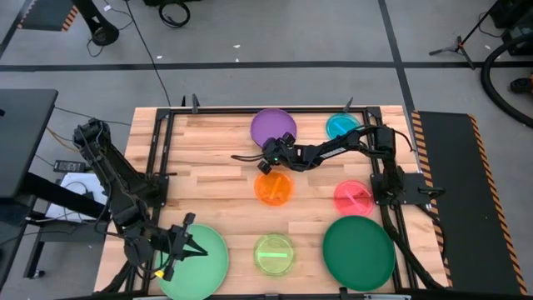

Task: Stack plastic plates
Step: Stack the stacked plates on top of the dark green plate

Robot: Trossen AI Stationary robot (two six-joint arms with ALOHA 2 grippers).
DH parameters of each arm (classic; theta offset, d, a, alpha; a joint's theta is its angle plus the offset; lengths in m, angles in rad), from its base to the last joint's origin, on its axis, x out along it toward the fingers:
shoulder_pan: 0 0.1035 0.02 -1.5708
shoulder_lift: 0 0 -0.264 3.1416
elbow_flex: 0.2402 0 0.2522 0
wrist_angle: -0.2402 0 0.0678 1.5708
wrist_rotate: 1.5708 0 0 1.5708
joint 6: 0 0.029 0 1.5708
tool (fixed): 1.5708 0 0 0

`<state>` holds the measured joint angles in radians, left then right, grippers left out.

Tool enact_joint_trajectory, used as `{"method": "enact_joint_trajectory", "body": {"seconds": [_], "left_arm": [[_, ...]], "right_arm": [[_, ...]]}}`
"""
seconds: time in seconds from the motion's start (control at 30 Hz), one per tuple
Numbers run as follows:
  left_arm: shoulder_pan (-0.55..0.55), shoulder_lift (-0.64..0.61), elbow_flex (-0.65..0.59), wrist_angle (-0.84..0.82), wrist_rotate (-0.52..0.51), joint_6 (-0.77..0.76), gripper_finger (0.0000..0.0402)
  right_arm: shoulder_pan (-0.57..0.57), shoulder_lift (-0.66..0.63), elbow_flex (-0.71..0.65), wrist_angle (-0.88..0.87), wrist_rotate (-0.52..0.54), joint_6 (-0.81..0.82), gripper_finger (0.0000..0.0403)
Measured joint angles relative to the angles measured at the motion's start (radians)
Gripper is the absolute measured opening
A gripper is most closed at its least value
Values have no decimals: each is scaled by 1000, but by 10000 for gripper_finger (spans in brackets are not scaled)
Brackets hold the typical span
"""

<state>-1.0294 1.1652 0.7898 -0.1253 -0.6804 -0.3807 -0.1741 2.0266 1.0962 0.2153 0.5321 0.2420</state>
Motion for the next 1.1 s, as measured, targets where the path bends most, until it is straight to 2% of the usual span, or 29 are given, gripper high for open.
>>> {"method": "enact_joint_trajectory", "body": {"seconds": [0.17, 0.27, 0.43, 0.63, 0.8, 0.93, 1.0, 1.1], "left_arm": [[0, 0, 0, 0, 0, 1, 16], [0, 0, 0, 0, 0, 1, 16], [0, 0, 0, -3, 0, 3, 16], [0, 0, 0, -6, 0, 26, 16], [0, 0, 0, -7, 0, 27, 16], [0, 0, 0, -7, 0, 38, 16], [0, 0, 0, -7, 0, 62, 16], [1, 0, 0, -6, 0, 111, 16]], "right_arm": [[6, 0, 0, 8, 3, -8, 59], [23, 0, 0, 37, 41, -39, 24], [65, -31, 0, 33, 117, -90, 23], [140, -130, 0, 18, 142, -148, 23], [283, -246, 1, 4, 182, -211, 23], [444, -330, 2, 7, 195, -210, 23], [541, -347, 3, 5, 206, -186, 23], [683, -335, 58, -91, 237, -124, 23]]}}
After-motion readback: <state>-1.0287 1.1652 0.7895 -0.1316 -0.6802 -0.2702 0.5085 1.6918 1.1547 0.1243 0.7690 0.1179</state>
